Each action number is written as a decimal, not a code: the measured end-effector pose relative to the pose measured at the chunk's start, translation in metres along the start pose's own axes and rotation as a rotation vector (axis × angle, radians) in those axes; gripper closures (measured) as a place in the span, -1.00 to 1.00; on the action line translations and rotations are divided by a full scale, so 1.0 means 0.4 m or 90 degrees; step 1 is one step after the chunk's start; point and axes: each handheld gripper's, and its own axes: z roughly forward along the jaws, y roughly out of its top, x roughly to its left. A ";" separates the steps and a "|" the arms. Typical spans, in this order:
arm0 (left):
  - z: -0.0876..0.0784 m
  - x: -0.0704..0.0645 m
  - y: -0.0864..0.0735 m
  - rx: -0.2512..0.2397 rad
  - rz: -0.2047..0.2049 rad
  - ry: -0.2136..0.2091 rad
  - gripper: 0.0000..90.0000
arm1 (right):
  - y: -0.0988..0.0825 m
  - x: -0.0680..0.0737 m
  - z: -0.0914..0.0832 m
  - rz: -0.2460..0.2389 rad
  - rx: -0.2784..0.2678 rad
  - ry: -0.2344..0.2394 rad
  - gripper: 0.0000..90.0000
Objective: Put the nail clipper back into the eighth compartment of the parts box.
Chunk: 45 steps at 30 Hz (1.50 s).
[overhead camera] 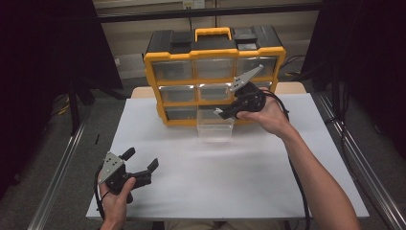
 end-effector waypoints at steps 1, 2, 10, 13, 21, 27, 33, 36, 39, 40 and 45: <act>0.000 0.000 0.000 0.000 0.002 0.001 -0.90 | 0.002 -0.001 0.001 0.002 0.002 -0.005 0.74; -0.001 -0.001 0.001 0.001 0.006 0.002 -0.90 | 0.005 -0.007 0.003 0.001 0.010 -0.012 0.74; -0.006 0.001 0.002 0.007 0.021 0.003 -0.90 | 0.021 -0.033 0.013 0.005 0.032 -0.021 0.74; -0.005 -0.001 0.003 -0.004 0.013 0.000 -0.90 | 0.030 -0.042 0.018 0.012 0.045 -0.030 0.74; -0.008 0.000 0.003 -0.002 0.011 0.000 -0.90 | 0.045 -0.058 0.045 0.023 0.052 -0.023 0.74; -0.008 -0.004 0.003 -0.003 0.016 0.000 -0.90 | 0.054 -0.068 0.082 0.031 0.081 -0.022 0.74; -0.010 -0.003 0.004 -0.001 0.021 0.000 -0.90 | 0.067 -0.084 0.116 0.059 0.132 -0.024 0.74; -0.011 -0.001 0.004 -0.001 0.022 -0.002 -0.90 | 0.069 -0.088 0.121 0.063 0.141 -0.022 0.74; -0.011 0.000 0.003 0.007 0.026 -0.001 -0.90 | 0.071 -0.089 0.138 0.070 0.169 -0.017 0.74; -0.010 0.001 0.003 0.007 0.024 0.000 -0.90 | 0.071 -0.088 0.142 0.073 0.173 -0.015 0.74; -0.010 0.000 0.003 0.007 0.026 -0.002 -0.90 | 0.070 -0.091 0.162 0.071 0.197 -0.011 0.74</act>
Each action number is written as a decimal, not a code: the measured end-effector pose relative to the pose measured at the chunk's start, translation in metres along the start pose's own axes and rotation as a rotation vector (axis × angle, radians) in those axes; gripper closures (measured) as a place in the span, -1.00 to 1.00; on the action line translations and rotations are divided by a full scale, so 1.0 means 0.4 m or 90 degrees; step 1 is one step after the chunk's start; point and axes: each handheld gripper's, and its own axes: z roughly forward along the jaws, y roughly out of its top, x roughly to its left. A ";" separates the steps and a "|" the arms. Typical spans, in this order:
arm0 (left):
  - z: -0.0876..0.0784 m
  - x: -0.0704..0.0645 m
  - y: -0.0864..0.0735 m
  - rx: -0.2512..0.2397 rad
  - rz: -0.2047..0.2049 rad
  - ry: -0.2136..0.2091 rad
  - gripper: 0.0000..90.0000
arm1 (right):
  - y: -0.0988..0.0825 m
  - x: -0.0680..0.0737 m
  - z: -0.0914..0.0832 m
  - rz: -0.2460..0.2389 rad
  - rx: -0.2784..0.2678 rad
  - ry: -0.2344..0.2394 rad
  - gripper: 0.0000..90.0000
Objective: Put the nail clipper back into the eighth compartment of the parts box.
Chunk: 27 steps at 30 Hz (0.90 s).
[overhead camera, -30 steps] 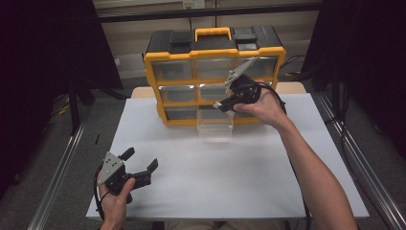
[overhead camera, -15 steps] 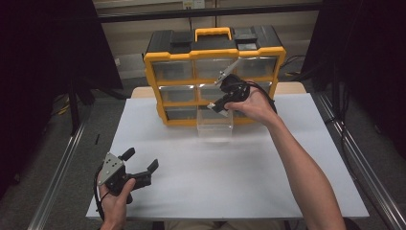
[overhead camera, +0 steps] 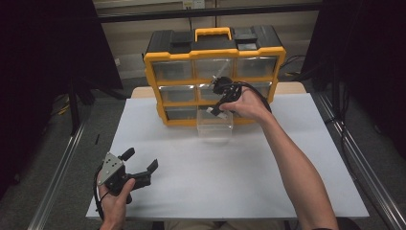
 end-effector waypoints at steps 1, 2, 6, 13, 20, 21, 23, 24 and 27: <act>0.000 0.000 0.000 0.000 0.000 0.000 -0.90 | 0.000 0.000 0.000 0.000 0.000 0.000 0.74; 0.000 0.000 0.000 0.000 0.000 0.000 -0.90 | 0.000 -0.002 0.002 0.000 0.003 0.000 0.74; 0.003 0.000 -0.002 0.001 -0.003 -0.002 -0.90 | 0.000 -0.005 0.004 0.018 0.019 -0.001 0.73; 0.002 0.001 -0.001 0.003 -0.002 -0.005 -0.90 | -0.005 -0.014 0.020 0.028 0.037 -0.003 0.73; 0.001 0.001 -0.001 0.001 -0.005 -0.001 -0.90 | -0.008 -0.017 0.043 0.022 0.051 -0.006 0.73; 0.001 0.002 -0.001 0.000 -0.006 -0.002 -0.90 | -0.008 -0.017 0.043 0.022 0.051 -0.006 0.73; 0.001 0.004 -0.001 0.000 -0.006 -0.003 -0.90 | -0.010 -0.019 0.048 0.025 0.052 -0.003 0.73; 0.000 0.005 -0.001 0.000 -0.008 -0.001 -0.90 | -0.011 -0.020 0.050 0.024 0.051 -0.003 0.73; -0.001 0.006 -0.001 0.004 -0.007 0.002 -0.90 | -0.010 -0.018 0.052 0.033 0.046 -0.004 0.73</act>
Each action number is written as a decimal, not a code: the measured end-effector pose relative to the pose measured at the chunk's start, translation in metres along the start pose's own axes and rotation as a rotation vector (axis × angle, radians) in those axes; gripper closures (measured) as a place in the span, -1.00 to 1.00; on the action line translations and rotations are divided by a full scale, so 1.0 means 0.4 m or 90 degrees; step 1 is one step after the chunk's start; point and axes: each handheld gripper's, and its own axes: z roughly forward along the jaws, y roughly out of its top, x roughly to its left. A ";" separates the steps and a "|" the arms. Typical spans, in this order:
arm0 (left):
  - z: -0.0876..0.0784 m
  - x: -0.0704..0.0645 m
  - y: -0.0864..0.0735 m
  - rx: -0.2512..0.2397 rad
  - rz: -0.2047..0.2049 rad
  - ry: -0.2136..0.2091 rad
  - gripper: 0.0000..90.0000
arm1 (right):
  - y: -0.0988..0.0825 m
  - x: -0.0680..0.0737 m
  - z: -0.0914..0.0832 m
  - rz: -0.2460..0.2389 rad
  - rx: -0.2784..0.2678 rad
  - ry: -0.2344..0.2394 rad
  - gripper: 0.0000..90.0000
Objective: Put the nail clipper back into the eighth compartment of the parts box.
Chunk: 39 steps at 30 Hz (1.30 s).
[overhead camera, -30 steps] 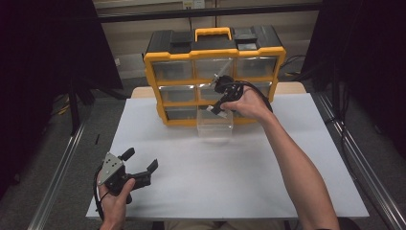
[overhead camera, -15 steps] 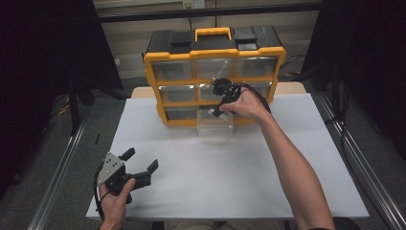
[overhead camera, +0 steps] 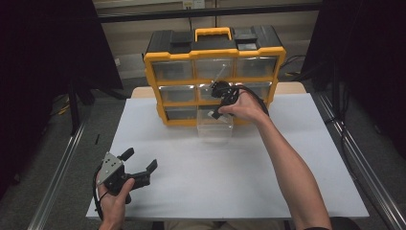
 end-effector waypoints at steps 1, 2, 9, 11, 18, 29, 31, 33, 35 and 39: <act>0.000 0.001 0.000 0.001 0.004 0.001 -0.90 | 0.001 0.001 0.000 0.002 -0.004 0.001 0.73; 0.000 0.002 0.000 -0.001 0.005 -0.001 -0.90 | 0.001 0.002 -0.001 -0.001 -0.004 -0.001 0.73; 0.003 -0.002 -0.001 -0.003 0.001 0.002 -0.90 | -0.008 -0.007 -0.007 0.009 -0.038 -0.009 0.46; 0.004 -0.001 -0.001 -0.002 0.003 -0.001 -0.90 | -0.012 -0.006 -0.010 0.008 -0.040 -0.011 0.38; 0.003 0.000 -0.001 0.003 0.009 0.002 -0.90 | -0.031 -0.002 -0.022 0.036 -0.087 -0.011 -0.02; 0.004 0.005 0.000 -0.005 -0.002 0.011 -0.90 | -0.070 -0.001 -0.022 0.080 -0.139 -0.010 -0.64; 0.004 0.008 0.000 0.003 0.007 0.009 -0.90 | -0.078 0.000 -0.021 0.087 -0.155 -0.009 -0.74; 0.008 0.005 0.001 -0.005 -0.007 0.007 -0.90 | -0.088 0.002 -0.021 0.091 -0.166 -0.017 -0.81; 0.010 0.007 0.002 -0.005 -0.006 0.009 -0.90 | -0.098 0.000 -0.017 0.084 -0.196 -0.022 -0.89; 0.016 0.005 0.001 -0.002 -0.008 0.008 -0.90 | -0.117 0.007 -0.018 0.076 -0.229 -0.020 -0.90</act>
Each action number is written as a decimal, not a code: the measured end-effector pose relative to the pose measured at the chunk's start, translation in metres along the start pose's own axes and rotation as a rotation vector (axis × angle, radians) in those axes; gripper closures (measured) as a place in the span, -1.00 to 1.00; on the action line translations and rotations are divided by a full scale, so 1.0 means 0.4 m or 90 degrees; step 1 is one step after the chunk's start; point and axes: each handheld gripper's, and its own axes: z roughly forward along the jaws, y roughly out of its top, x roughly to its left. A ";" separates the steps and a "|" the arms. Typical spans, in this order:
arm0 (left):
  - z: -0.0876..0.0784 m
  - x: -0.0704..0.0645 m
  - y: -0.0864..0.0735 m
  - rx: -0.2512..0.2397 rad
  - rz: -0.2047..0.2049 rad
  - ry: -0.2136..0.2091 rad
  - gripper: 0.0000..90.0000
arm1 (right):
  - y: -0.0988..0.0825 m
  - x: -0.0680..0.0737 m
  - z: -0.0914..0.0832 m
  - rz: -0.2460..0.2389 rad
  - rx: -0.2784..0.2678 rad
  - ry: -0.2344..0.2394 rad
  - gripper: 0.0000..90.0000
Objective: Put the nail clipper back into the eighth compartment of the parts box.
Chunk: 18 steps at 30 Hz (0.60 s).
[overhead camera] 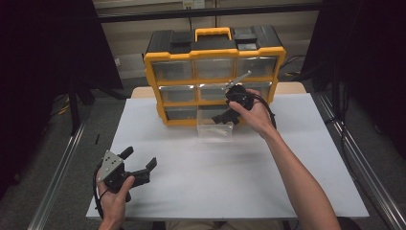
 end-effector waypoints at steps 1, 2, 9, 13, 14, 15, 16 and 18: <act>0.000 0.000 0.000 0.005 0.004 0.002 -0.90 | -0.003 0.002 -0.002 0.010 -0.003 -0.002 -0.90; 0.002 -0.002 -0.002 0.004 0.002 -0.001 -0.90 | -0.008 0.003 -0.003 0.014 -0.009 -0.003 -0.90; -0.004 -0.003 -0.005 0.006 0.003 -0.004 -0.90 | -0.044 0.006 -0.004 0.013 -0.046 -0.050 -0.92; -0.011 -0.001 -0.004 0.001 0.001 -0.002 -0.90 | -0.076 0.009 -0.001 0.017 -0.092 -0.049 -0.91; -0.013 0.001 -0.004 0.004 0.002 0.002 -0.90 | -0.082 0.010 -0.002 0.019 -0.105 -0.051 -0.91; -0.013 0.003 -0.005 0.003 0.002 -0.002 -0.90 | -0.087 0.011 -0.004 0.024 -0.115 -0.053 -0.91; -0.013 0.003 -0.005 0.000 -0.002 -0.001 -0.90 | -0.092 0.013 -0.007 0.031 -0.123 -0.060 -0.91; -0.013 0.001 -0.003 -0.002 -0.004 0.001 -0.90 | -0.101 0.015 -0.014 0.028 -0.144 -0.064 -0.91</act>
